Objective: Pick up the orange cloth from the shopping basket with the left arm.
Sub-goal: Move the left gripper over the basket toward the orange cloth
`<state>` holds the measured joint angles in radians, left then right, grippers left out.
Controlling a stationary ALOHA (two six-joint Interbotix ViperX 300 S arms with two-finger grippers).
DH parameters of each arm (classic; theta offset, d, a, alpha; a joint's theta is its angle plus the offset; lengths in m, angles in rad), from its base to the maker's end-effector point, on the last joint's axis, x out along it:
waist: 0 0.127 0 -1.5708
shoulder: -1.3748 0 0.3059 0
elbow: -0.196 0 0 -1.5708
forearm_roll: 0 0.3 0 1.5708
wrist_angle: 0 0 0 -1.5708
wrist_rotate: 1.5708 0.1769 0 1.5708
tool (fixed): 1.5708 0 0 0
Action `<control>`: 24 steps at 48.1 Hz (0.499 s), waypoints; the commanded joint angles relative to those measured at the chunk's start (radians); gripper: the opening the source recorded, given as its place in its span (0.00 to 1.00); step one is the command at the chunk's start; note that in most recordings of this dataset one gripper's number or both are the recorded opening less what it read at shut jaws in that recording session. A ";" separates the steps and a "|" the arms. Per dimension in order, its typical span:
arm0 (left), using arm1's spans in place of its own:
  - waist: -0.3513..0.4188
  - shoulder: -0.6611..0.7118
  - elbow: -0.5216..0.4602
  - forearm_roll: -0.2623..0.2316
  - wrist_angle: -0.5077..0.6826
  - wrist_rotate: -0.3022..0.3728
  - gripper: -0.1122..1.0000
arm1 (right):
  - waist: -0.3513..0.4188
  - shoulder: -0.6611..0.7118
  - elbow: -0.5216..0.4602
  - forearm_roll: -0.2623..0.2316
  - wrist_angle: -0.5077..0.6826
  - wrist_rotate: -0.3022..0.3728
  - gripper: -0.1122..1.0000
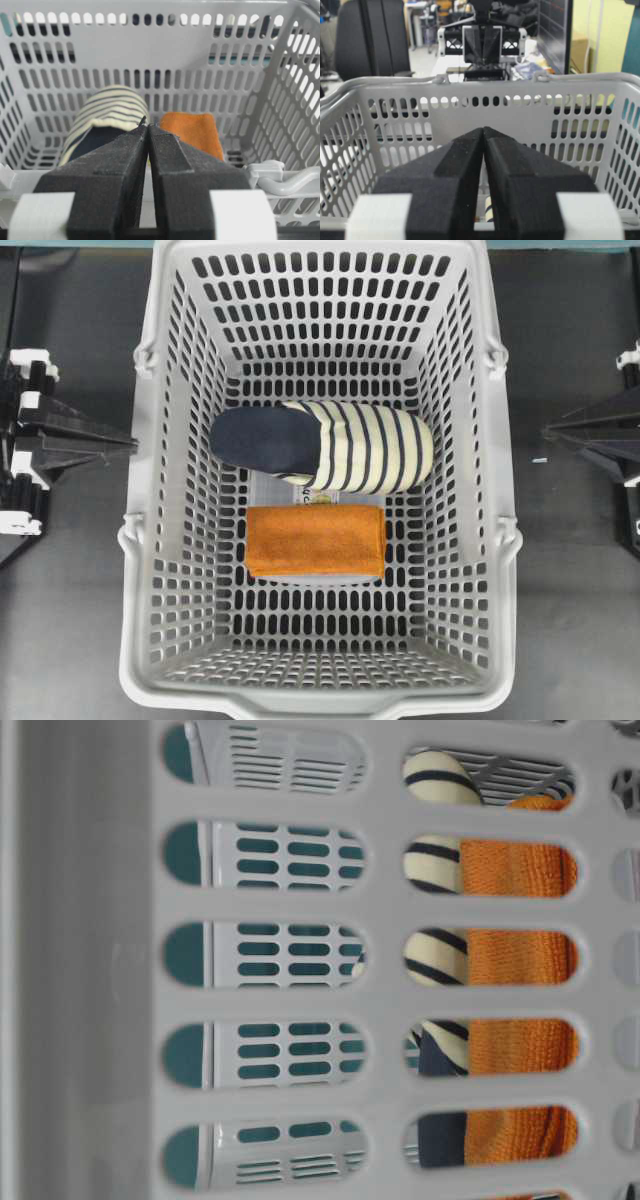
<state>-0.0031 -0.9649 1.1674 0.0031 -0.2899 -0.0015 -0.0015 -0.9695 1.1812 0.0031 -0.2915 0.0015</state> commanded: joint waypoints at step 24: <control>-0.032 0.198 -0.426 0.040 0.592 -0.114 0.10 | 0.034 0.008 -0.005 0.008 0.058 0.008 0.09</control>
<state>-0.0153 -0.8314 0.8544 0.0383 0.2056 -0.1150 0.0307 -0.9679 1.1842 0.0061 -0.2424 0.0077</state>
